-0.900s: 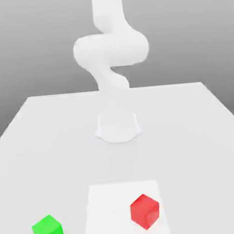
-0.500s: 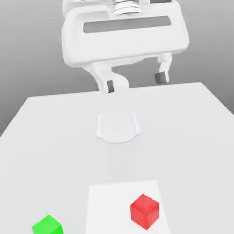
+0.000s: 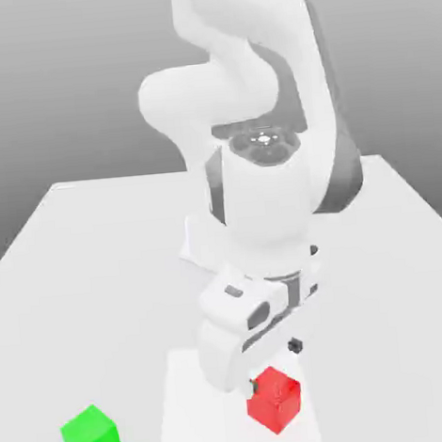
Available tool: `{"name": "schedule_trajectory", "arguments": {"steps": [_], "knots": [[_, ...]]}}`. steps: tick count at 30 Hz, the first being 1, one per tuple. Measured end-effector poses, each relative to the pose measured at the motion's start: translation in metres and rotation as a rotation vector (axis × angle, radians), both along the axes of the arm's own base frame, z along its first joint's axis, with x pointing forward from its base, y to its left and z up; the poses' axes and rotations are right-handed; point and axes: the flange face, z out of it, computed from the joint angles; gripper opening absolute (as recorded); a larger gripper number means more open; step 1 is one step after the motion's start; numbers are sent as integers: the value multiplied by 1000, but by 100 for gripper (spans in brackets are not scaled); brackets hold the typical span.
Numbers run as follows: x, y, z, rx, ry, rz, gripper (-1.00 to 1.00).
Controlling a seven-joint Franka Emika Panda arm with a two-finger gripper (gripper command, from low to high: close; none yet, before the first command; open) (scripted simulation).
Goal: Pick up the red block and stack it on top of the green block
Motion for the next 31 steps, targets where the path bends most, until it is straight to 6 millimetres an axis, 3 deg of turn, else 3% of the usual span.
{"name": "schedule_trajectory", "arguments": {"steps": [1, 2, 8, 14, 16, 19, 22, 24, 26, 27, 31], "knots": [[-1, 0, -12, 0, 1, 0, 0], [-1, 0, -19, 0, 1, 0, -100], [-2, 0, -22, 0, 3, 0, -100], [-1, 0, 33, 1, 2, 0, -100], [11, -36, 46, 1, 5, -96, -100], [25, -108, 59, 1, 7, -281, -100], [27, -182, 70, 2, 5, -457, -100], [27, -220, 59, 3, 2, -547, -100], [26, -231, 35, 2, 1, -572, -100], [25, -233, 23, 2, 2, -577, 100], [25, -233, 23, 2, 2, -577, 100]]}}
